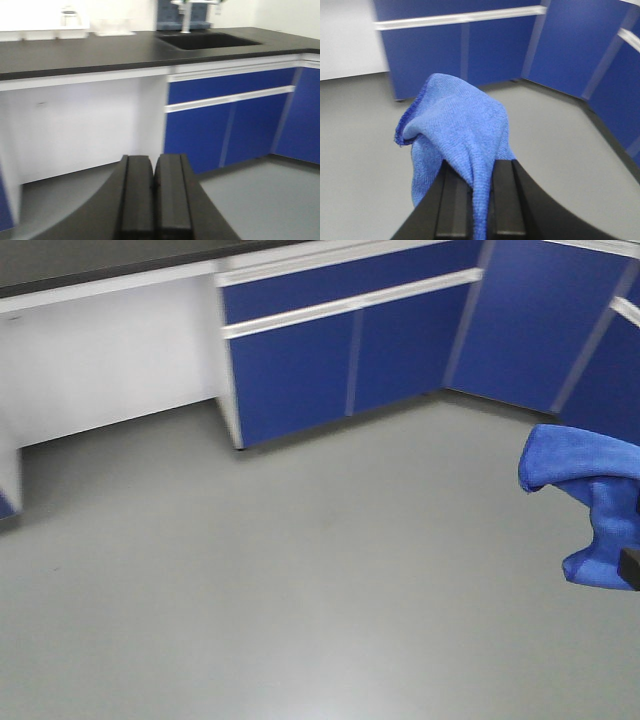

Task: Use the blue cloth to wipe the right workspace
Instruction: 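Hold the cloth in the right gripper while the base turns away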

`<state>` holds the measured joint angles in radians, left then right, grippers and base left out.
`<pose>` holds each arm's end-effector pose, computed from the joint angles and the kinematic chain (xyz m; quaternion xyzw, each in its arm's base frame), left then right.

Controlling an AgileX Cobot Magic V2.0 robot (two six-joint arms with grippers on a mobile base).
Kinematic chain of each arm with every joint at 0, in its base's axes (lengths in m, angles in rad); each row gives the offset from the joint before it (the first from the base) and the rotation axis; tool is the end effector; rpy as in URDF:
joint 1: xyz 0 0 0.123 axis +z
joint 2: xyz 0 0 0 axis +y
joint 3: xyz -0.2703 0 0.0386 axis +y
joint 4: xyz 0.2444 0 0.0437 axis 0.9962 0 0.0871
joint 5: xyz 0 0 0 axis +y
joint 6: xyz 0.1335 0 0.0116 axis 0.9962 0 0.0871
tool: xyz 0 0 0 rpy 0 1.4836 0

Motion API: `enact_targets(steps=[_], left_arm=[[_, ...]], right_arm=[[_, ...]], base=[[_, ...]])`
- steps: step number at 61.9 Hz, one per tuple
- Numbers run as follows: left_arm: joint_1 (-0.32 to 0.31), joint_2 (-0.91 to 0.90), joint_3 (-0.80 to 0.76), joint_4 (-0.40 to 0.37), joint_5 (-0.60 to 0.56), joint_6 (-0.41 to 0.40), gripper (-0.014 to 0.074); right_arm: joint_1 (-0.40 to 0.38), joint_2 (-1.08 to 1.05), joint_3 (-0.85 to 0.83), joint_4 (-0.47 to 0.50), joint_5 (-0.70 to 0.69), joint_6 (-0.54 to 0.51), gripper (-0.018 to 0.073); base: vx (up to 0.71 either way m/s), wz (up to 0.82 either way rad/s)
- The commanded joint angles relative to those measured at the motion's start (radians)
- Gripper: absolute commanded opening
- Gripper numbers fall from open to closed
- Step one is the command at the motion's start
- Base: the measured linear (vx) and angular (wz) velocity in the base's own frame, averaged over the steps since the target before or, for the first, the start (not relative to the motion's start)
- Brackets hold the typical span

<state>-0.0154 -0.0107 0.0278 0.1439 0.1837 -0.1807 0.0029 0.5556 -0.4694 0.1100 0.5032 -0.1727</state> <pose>0.1076 0.0019 0.1832 -0.0176 0.7453 -0.0084 0.6665 0.1554 0.0076 0.2567 -0.0475 0.8585 0.0041 0.5106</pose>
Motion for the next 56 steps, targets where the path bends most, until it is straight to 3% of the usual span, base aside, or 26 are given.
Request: enact_targets(steps=[1, 56], left_arm=[[0.004, -0.015, 0.031, 0.001, -0.082, -0.008, -0.0006], [0.004, -0.015, 0.031, 0.001, -0.082, -0.008, -0.0006]], right_arm=[[0.000, 0.002, -0.027, 0.000, -0.067, -0.007, 0.0000], [0.000, 0.002, -0.027, 0.000, -0.066, -0.007, 0.0000]], base=[[-0.16, -0.86], [-0.10, -0.85]])
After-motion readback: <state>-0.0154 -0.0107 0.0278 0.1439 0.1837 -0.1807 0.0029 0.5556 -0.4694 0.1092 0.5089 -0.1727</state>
